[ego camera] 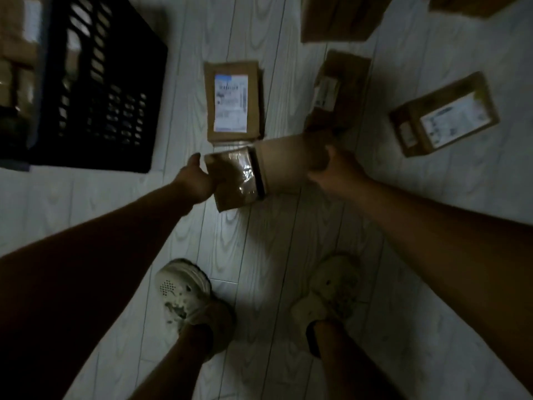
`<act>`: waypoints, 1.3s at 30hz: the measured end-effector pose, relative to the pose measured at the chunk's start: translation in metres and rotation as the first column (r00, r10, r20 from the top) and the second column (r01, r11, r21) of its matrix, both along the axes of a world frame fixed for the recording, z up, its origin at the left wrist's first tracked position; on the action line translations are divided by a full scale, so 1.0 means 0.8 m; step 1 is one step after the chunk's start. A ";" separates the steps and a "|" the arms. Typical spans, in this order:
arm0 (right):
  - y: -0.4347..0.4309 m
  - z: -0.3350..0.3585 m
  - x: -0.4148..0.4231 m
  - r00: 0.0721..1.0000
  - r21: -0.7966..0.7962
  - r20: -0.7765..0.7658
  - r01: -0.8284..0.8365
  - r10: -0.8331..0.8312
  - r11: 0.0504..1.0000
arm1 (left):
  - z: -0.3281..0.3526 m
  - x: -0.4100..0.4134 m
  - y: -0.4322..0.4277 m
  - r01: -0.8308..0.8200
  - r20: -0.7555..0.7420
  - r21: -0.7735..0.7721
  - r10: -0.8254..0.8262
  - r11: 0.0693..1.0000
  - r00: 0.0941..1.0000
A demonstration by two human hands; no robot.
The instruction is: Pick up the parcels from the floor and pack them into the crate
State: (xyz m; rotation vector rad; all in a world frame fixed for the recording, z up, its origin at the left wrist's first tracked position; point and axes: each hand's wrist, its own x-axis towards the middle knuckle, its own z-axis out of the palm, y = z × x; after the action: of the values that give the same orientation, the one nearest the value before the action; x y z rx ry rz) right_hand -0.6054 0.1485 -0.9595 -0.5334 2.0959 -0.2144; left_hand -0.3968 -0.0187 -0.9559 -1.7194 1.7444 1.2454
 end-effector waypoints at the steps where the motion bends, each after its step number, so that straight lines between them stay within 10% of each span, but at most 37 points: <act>1: -0.001 -0.016 -0.001 1.000 0.009 -0.025 0.005 -0.005 1.000 | -0.020 0.002 -0.002 -0.039 -0.001 0.001 0.039 0.999 0.999; 8: -0.017 -0.060 0.017 0.974 -0.015 -0.206 -0.102 0.096 0.995 | -0.087 0.015 -0.009 -0.227 -0.084 0.132 0.239 0.965 0.967; 19: -0.069 -0.078 0.096 0.977 -0.251 -0.131 -0.196 0.167 0.948 | -0.121 0.001 -0.009 0.008 -0.166 -0.003 -0.008 1.000 0.986; 25: -0.095 -0.090 0.143 0.973 -0.234 -0.023 -0.228 0.229 0.945 | -0.128 0.036 -0.024 -0.194 -0.195 0.048 0.199 0.980 0.960; 31: -0.121 -0.104 0.175 0.938 -0.184 0.345 0.104 -0.034 0.978 | -0.128 0.064 -0.026 -0.420 -0.233 0.230 0.469 0.878 0.852; 35: -0.131 -0.079 0.189 0.737 -0.113 0.477 0.592 -0.479 0.798 | -0.109 0.068 -0.016 -0.484 -0.240 0.232 0.532 0.844 0.812; 39: -0.125 -0.018 0.178 0.882 -0.145 0.321 0.407 -0.346 0.902 | -0.049 0.084 -0.011 -0.424 -0.221 0.147 0.447 0.894 0.867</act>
State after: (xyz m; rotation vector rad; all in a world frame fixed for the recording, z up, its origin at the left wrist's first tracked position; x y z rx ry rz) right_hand -0.4632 0.0486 -0.9736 -0.1883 1.8806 -0.7051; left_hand -0.3296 -0.0277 -0.9949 -2.0470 1.4287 1.7749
